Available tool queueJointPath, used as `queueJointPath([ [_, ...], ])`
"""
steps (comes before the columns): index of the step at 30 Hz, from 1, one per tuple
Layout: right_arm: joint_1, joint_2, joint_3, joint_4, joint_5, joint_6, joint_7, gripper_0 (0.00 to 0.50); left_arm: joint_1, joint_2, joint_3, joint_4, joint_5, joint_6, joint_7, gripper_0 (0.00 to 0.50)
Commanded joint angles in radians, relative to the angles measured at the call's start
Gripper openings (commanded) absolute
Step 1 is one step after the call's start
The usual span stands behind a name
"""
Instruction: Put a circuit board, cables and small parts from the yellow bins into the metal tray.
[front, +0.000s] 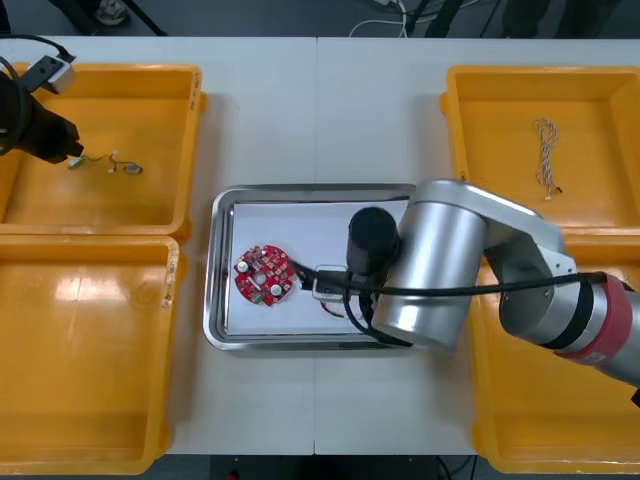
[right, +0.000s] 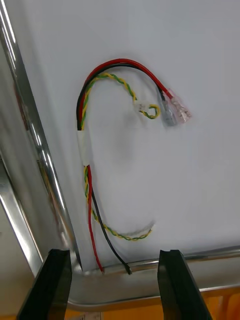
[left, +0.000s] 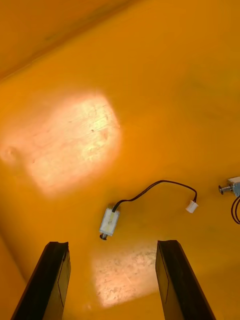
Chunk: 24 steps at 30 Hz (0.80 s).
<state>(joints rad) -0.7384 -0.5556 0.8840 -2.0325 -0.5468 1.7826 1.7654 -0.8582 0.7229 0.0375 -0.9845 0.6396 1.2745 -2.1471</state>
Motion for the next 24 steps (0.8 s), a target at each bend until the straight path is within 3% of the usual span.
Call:
queueJointPath([
  [1, -0.052, 0.039, -0.169, -0.038, -0.093, 0.092, 0.023, 0.500, -0.055, -0.030, -0.037, 0.021, -0.011, -0.056, -0.060, 0.500],
  [12, -0.107, 0.059, -0.392, -0.040, -0.176, 0.137, -0.006, 0.500, -0.053, -0.040, -0.059, 0.073, -0.018, -0.112, -0.089, 0.500],
  [24, -0.122, -0.043, -0.600, 0.097, -0.216, 0.137, -0.040, 0.500, -0.051, -0.040, -0.077, 0.162, -0.032, -0.218, -0.136, 0.500],
])
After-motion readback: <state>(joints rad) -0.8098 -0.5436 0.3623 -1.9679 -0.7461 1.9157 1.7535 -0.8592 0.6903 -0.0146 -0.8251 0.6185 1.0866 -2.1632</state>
